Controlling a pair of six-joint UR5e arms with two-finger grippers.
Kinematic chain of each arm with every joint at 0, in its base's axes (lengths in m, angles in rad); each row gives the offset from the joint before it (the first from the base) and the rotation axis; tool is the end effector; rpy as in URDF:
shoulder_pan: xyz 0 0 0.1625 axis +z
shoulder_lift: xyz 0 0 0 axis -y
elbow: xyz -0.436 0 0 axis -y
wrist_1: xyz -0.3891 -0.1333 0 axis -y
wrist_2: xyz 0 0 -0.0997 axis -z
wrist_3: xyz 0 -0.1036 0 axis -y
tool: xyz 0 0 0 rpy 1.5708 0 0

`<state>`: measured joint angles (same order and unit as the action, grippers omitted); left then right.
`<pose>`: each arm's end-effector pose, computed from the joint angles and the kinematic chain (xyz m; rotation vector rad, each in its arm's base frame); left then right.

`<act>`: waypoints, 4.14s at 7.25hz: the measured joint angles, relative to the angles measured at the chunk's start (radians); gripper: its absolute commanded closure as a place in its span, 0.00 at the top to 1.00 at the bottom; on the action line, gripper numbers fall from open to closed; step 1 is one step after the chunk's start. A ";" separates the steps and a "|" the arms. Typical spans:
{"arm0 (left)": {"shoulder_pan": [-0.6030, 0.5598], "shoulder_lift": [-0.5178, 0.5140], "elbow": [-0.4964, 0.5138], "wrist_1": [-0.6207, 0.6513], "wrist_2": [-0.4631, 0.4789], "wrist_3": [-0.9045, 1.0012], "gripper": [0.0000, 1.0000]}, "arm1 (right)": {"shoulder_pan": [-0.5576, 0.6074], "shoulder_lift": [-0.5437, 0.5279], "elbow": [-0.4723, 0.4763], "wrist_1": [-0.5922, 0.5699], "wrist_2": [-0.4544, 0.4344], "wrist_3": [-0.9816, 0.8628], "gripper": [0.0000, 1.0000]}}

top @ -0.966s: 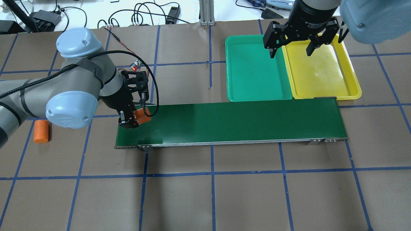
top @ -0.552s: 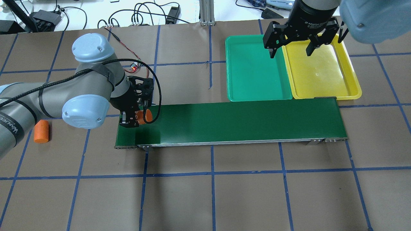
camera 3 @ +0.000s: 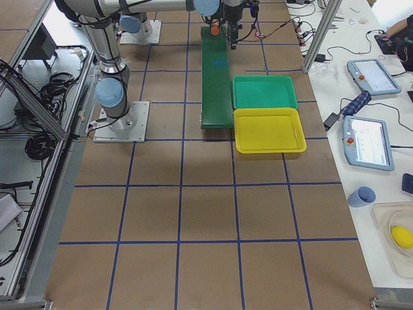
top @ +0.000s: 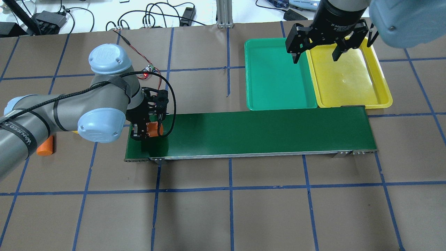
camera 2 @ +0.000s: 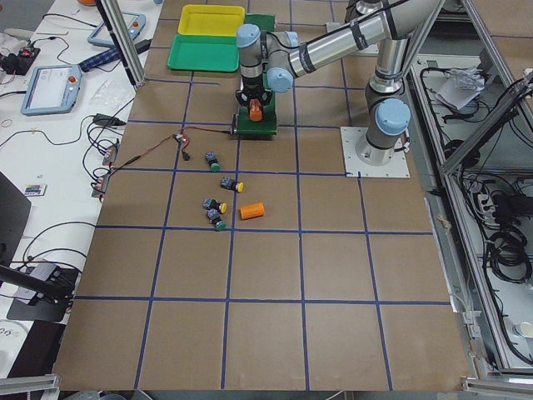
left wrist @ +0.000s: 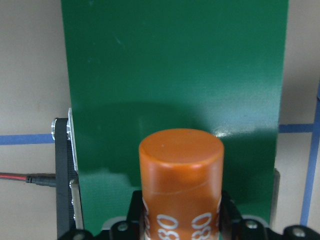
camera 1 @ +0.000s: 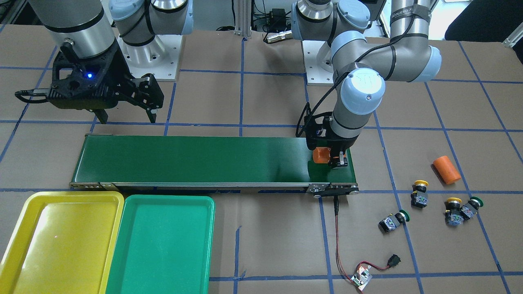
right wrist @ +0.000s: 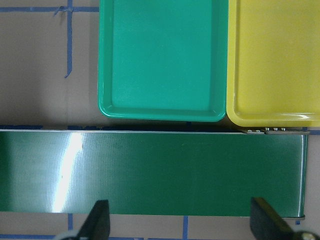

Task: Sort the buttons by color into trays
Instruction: 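Carry the battery onto the conveyor belt and open the left gripper, then move the left gripper back to the button cluster, then grasp a green-cap push button with the left gripper, then lower the button onto the conveyor belt and release it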

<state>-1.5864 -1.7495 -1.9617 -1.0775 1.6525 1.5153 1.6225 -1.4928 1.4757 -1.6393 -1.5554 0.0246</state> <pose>-0.1326 -0.4947 0.2712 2.1715 2.2528 0.1746 0.1622 -0.5235 0.5091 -0.0433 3.1198 -0.1326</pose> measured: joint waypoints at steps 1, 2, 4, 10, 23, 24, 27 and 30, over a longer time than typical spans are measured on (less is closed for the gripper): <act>-0.004 0.015 0.004 -0.003 -0.017 -0.053 1.00 | 0.000 -0.001 0.000 0.000 0.000 0.000 1.00; -0.006 0.043 0.006 -0.019 -0.033 -0.108 1.00 | 0.000 -0.001 0.000 0.000 0.000 0.000 1.00; 0.041 0.092 0.023 -0.090 -0.037 -0.139 1.00 | 0.000 -0.001 0.001 0.001 0.000 0.000 1.00; 0.517 -0.015 0.094 -0.075 -0.034 -0.319 1.00 | 0.000 -0.003 0.003 0.001 0.000 0.000 1.00; 0.544 -0.307 0.160 0.185 -0.107 -0.679 0.00 | -0.002 0.002 0.003 -0.005 -0.002 -0.009 1.00; 0.542 -0.310 0.161 0.186 -0.095 -0.679 0.00 | -0.002 0.000 0.003 -0.005 -0.001 -0.009 1.00; 0.514 -0.264 0.215 0.099 -0.090 -0.679 0.00 | -0.001 -0.006 0.003 -0.004 0.000 -0.009 1.00; 0.322 -0.100 0.239 -0.154 -0.064 -0.606 0.00 | -0.001 -0.006 0.003 -0.005 0.000 -0.009 1.00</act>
<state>-1.2643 -1.8492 -1.7224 -1.2317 1.5885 0.9092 1.6215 -1.4987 1.4788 -1.6439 -1.5555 0.0153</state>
